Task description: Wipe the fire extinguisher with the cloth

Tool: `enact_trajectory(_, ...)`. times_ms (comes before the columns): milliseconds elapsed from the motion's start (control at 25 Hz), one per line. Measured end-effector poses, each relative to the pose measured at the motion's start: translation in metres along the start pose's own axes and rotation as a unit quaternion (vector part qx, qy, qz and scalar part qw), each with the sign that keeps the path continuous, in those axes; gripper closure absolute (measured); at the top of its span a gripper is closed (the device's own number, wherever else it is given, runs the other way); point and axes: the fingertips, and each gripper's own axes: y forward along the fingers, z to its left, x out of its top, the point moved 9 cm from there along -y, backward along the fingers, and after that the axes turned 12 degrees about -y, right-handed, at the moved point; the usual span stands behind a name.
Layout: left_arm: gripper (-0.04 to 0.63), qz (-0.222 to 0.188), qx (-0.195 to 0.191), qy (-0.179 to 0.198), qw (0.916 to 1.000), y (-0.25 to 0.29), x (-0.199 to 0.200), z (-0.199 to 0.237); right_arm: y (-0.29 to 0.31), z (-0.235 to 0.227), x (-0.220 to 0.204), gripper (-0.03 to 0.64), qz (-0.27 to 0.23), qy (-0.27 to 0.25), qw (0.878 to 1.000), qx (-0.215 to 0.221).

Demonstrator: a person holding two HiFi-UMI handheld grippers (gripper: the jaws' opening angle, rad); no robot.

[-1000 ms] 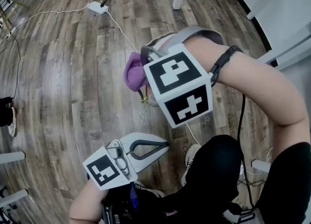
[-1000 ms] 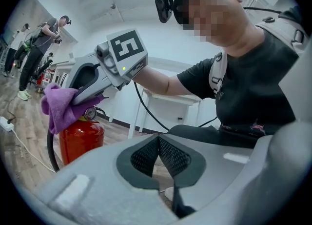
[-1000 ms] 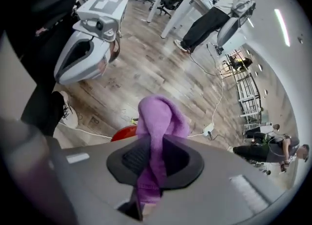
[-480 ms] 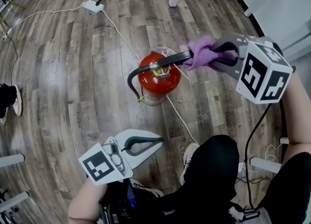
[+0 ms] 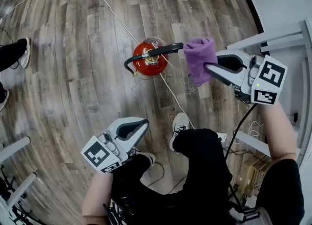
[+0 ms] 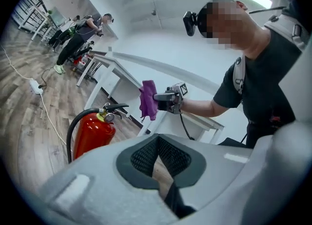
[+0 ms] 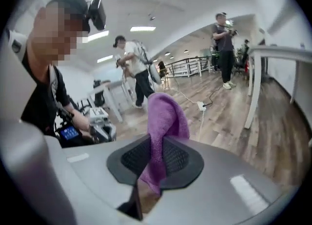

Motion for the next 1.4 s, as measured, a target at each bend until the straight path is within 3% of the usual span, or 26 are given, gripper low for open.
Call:
enact_trajectory(80,0.597,0.023,0.009,-0.028,0.9993,-0.008,0.015,-0.033,-0.018,0.018,0.019,0.561,-0.048,0.081,0.996,0.008)
enact_trajectory(240,0.597,0.053,0.004,-0.088,0.9947,-0.024,0.055,-0.116,-0.062,0.061,0.072,0.56,-0.116,0.203,0.972,0.019)
enact_trajectory(360,0.597,0.082,-0.034,-0.123,0.9884,-0.027,0.091,-0.184,-0.1,0.096,0.122,0.56,-0.158,0.27,0.95,0.021)
enact_trajectory(480,0.597,0.095,-0.085,-0.128,0.9836,-0.025,0.137,-0.232,-0.132,0.122,0.169,0.56,-0.2,0.309,0.929,0.025)
enact_trajectory(560,0.597,0.071,-0.099,-0.157,0.9801,-0.021,0.172,-0.258,-0.159,0.139,0.192,0.56,-0.218,0.329,0.918,0.028)
enact_trajectory(640,0.597,0.018,-0.112,-0.203,0.9726,-0.014,0.201,-0.279,-0.19,0.151,0.208,0.56,-0.238,0.347,0.907,0.029)
enact_trajectory(720,0.597,-0.039,-0.112,-0.217,0.9689,-0.005,0.226,-0.293,-0.215,0.153,0.22,0.56,-0.264,0.347,0.899,0.03)
enact_trajectory(840,0.597,-0.079,-0.078,-0.182,0.977,0.006,0.248,-0.315,-0.238,0.149,0.238,0.56,-0.297,0.32,0.899,0.038)
enact_trajectory(1040,0.597,-0.057,-0.029,-0.138,0.9884,0.022,0.234,-0.368,-0.264,0.151,0.244,0.56,-0.298,0.281,0.911,0.052)
enact_trajectory(1400,0.597,-0.032,-0.057,-0.155,0.9857,0.002,0.205,-0.409,-0.274,0.192,0.243,0.56,-0.301,0.293,0.907,0.035)
